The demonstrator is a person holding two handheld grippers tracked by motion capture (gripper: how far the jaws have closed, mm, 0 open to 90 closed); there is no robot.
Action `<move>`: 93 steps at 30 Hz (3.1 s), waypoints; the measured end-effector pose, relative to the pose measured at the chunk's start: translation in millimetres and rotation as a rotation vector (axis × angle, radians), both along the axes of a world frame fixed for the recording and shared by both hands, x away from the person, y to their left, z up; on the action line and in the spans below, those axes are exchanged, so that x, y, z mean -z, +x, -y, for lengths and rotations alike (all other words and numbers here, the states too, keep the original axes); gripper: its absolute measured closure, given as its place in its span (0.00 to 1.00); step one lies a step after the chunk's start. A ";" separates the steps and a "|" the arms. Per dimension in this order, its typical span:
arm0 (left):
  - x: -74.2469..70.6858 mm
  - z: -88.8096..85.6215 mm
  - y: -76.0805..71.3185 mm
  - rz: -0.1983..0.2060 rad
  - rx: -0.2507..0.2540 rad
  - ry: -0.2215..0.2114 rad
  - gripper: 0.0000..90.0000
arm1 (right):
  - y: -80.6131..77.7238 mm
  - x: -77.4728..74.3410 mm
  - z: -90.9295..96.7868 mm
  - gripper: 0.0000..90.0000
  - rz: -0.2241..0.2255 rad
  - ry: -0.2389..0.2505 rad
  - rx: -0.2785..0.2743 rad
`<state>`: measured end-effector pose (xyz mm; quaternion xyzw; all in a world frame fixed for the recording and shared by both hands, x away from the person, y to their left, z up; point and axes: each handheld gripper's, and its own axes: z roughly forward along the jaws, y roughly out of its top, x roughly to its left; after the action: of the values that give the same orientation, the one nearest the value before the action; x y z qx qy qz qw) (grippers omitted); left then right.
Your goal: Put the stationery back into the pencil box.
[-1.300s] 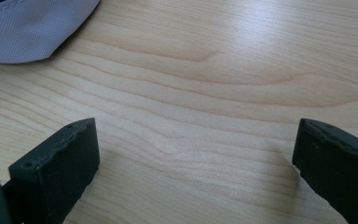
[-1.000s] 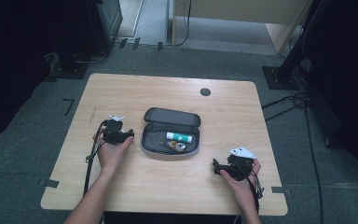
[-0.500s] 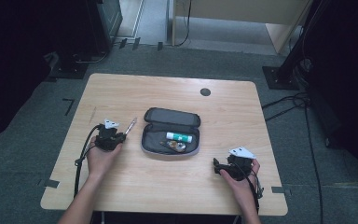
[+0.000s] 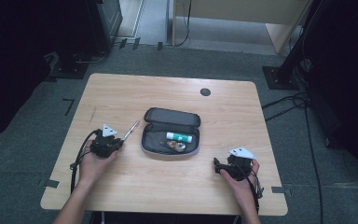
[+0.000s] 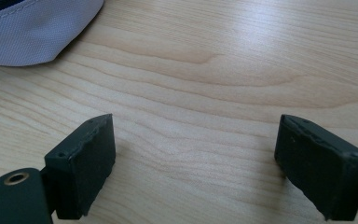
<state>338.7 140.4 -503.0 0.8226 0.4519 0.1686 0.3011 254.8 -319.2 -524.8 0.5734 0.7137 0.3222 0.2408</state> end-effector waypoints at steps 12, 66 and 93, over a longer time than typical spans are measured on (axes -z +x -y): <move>-26.9 -9.2 -13.8 0.059 0.094 -0.095 0.91 | 0.1 0.0 0.1 0.14 0.001 0.001 0.003; -28.6 87.4 14.4 0.003 0.359 -0.099 0.98 | -0.3 -0.2 0.6 0.14 0.002 0.006 0.008; -45.3 34.3 -1.1 0.083 0.158 -0.322 0.17 | 0.3 0.0 0.2 0.13 -0.005 0.001 0.009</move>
<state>337.6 106.1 -457.7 0.7891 0.3943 0.1038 0.4594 255.1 -319.4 -524.9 0.5775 0.7116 0.3200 0.2403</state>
